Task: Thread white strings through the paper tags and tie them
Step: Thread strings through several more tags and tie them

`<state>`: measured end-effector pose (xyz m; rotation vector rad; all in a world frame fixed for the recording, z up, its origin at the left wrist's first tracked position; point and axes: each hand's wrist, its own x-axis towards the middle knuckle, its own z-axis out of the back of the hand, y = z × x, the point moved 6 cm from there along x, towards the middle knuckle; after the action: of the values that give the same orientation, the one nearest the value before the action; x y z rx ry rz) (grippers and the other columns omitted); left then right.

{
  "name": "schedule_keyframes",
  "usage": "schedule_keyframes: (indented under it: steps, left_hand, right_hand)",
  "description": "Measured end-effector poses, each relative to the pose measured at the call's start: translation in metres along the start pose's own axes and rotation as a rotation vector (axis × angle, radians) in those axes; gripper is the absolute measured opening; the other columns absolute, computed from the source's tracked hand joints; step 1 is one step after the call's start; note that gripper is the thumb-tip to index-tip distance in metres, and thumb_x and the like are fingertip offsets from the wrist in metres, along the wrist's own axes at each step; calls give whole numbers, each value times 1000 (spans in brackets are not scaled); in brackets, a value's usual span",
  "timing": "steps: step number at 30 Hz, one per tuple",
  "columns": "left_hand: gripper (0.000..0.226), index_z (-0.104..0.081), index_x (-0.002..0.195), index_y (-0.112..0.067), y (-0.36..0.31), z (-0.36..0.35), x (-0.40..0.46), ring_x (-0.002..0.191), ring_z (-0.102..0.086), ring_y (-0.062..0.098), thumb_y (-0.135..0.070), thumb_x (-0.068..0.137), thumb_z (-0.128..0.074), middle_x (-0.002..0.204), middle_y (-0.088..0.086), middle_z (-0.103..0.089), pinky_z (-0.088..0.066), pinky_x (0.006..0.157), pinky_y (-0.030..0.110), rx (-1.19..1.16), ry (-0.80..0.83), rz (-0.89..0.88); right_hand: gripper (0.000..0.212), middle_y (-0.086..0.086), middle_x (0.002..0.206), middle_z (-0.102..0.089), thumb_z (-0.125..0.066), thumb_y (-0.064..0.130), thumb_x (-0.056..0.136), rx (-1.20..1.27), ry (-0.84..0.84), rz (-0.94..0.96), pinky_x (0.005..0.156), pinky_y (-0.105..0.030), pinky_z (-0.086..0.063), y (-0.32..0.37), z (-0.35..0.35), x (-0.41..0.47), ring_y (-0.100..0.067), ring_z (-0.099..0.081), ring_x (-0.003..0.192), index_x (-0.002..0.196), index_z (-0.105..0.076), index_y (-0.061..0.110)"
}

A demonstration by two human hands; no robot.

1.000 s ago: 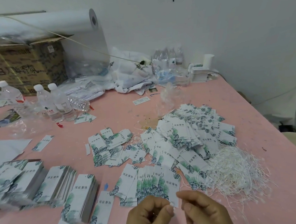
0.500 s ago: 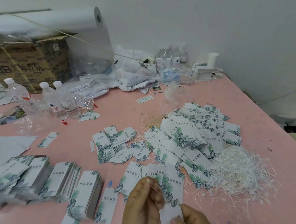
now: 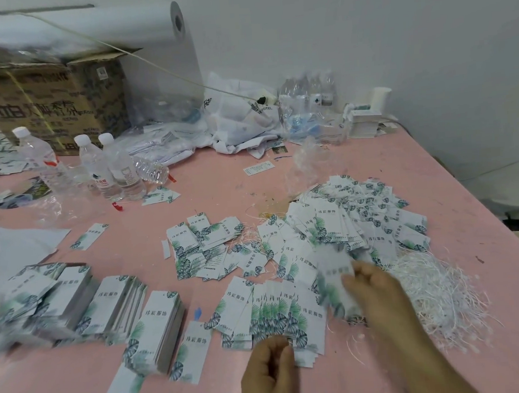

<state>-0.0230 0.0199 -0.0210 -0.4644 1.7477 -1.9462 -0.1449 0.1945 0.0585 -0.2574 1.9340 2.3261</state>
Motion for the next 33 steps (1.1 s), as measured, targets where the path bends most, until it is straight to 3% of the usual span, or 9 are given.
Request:
schedule_keyframes:
  steps: [2, 6, 9, 12, 16, 20, 22, 28, 33]
  left_hand:
    - [18, -72, 80, -25, 4, 2, -1, 49, -54, 11, -7, 82, -70, 62, 8, -65, -45, 52, 20, 58, -47, -46]
    - [19, -73, 87, -27, 12, 4, 3, 49, -56, 11, -36, 72, -64, 61, 5, -64, -47, 51, 20, 38, -96, -48]
    - [16, -73, 85, -26, 10, 4, 3, 50, -54, 10, -32, 73, -64, 61, 7, -63, -47, 52, 22, 20, -73, -50]
    - [12, -72, 84, -25, 9, 2, 4, 51, -53, 10, -27, 74, -65, 61, 6, -63, -45, 53, 22, -7, -52, -66]
    - [16, -71, 85, -23, 9, 3, 5, 53, -54, 9, -8, 83, -69, 63, 3, -65, -45, 52, 20, 40, -35, -89]
    - [21, -71, 87, -23, 15, 4, 3, 56, -58, 15, -3, 84, -68, 66, 3, -67, -47, 55, 21, 58, -45, -76]
    - [23, -71, 86, -26, 15, 3, 3, 57, -60, 14, -3, 84, -68, 67, 2, -68, -49, 56, 22, 67, -46, -60]
    - [6, -71, 84, -27, 3, -5, 1, 61, -61, 13, -29, 81, -67, 68, 3, -70, -53, 63, 28, -13, 54, -20]
    - [18, -74, 82, -6, -1, -18, 0, 59, -52, 17, -24, 79, -73, 65, 12, -66, -39, 55, 24, -325, 242, 156]
  right_hand:
    - [18, 4, 95, -74, -56, 15, 96, -74, -63, 109, 51, -18, -54, 34, 10, 36, -6, -70, 70, 106, -68, 24]
    - [39, -7, 142, -48, -55, 19, 96, -414, -109, 175, 96, -44, -48, 75, 11, 88, -24, -56, 116, 135, -49, 16]
    - [51, 4, 148, -36, -58, 22, 95, -478, -170, 325, 101, -40, -44, 62, 6, 66, -16, -49, 123, 141, -39, 31]
    - [48, 37, 127, -42, -63, 29, 90, -454, 48, 394, 99, -23, -41, 5, -28, 8, 7, -46, 118, 127, -44, 53]
    - [76, 23, 154, -9, -63, 41, 89, -758, 257, 412, 113, -16, -12, -66, -66, -37, 0, -8, 145, 151, -20, 32]
    - [57, -2, 140, -54, -80, 29, 78, -833, 129, 568, 100, -34, -43, -65, -66, -50, -21, -53, 126, 129, -61, 12]
    - [35, -3, 127, -65, -62, 33, 92, -857, 35, 669, 90, -34, -53, -56, -64, -56, -22, -63, 114, 116, -70, 10]
    - [31, -2, 123, -65, -58, 4, 80, -700, -120, 790, 97, -27, -46, -45, -43, -66, -20, -55, 120, 107, -74, 7]
    - [50, -5, 124, -64, -32, 32, 103, -605, -67, 861, 99, -26, -46, -32, -57, -85, -22, -54, 118, 103, -76, 8]
